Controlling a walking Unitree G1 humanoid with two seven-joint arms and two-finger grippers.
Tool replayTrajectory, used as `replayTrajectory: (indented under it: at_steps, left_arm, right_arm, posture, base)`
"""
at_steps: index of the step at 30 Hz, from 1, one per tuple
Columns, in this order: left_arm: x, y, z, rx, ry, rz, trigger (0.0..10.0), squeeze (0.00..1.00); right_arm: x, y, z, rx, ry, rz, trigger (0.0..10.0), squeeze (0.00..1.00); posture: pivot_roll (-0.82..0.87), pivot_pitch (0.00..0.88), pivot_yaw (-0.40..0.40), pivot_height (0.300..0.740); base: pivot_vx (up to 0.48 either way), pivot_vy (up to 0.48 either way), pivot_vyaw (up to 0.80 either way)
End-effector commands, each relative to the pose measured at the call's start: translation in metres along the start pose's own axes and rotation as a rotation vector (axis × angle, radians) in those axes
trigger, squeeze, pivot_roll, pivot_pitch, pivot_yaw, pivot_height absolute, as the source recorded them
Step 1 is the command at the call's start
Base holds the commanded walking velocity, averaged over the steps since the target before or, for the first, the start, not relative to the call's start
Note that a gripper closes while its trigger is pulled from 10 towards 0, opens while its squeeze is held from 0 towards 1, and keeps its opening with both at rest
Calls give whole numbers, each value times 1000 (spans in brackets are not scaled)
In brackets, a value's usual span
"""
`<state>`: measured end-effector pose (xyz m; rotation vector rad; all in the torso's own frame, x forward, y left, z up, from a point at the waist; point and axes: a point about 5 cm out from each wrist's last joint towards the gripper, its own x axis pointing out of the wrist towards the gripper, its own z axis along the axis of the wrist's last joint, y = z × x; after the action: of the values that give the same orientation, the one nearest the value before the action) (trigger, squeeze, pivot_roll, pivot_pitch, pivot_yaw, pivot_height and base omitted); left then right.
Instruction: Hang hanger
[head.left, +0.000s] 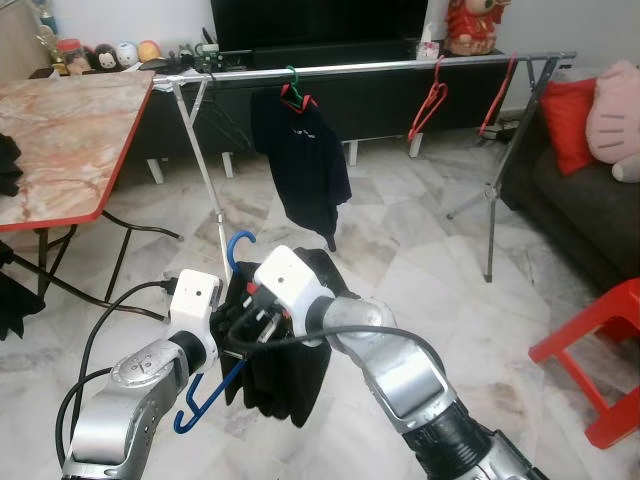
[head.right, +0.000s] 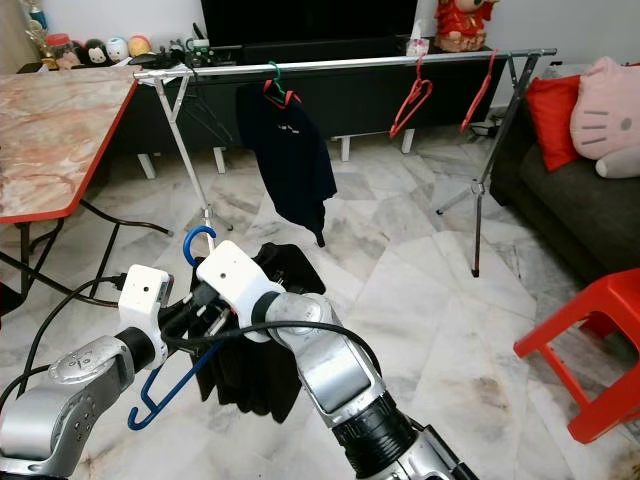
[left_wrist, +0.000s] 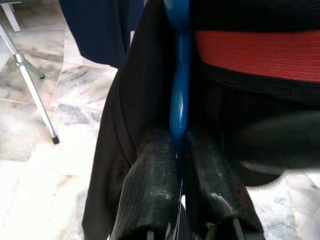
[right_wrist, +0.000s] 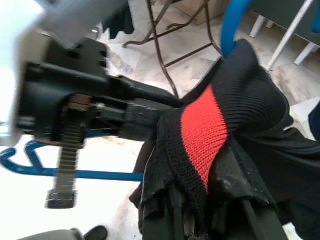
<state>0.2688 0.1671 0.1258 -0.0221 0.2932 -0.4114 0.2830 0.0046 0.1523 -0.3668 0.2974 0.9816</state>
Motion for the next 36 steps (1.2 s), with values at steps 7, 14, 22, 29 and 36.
replayTrajectory:
  at_steps: [7,14,22,29,36]
  left_arm:
    - [-4,-4,5,20,-5,-43,10000,0]
    - [-7,-6,3,28,7,-79,10000,0]
    - [-8,-13,6,32,-7,-141,10000,0]
    - [-7,-11,6,35,-5,-131,10000,0]
    - [-5,-13,7,27,-11,-138,10000,0]
  right_arm:
    - [-10,-46,-10,-39,52,-279,10000,0]
    - [-19,-82,-28,-69,131,-433,10000,0]
    - [-5,-69,-17,-104,70,-316,10000,0]
    - [-1,-32,3,-111,-27,-99,10000,0]
    - [-6,-2,20,-159,-113,71,10000,0]
  posture:
    - [-97,0,1,740]
    - [-94,0,0,740]
    - [-92,0,1,740]
    - [-93,0,2,740]
    - [-100,0,2,740]
  base:
    - [0,0,0]
    - [0,0,0]
    - [0,0,0]
    - [0,0,0]
    - [0,0,0]
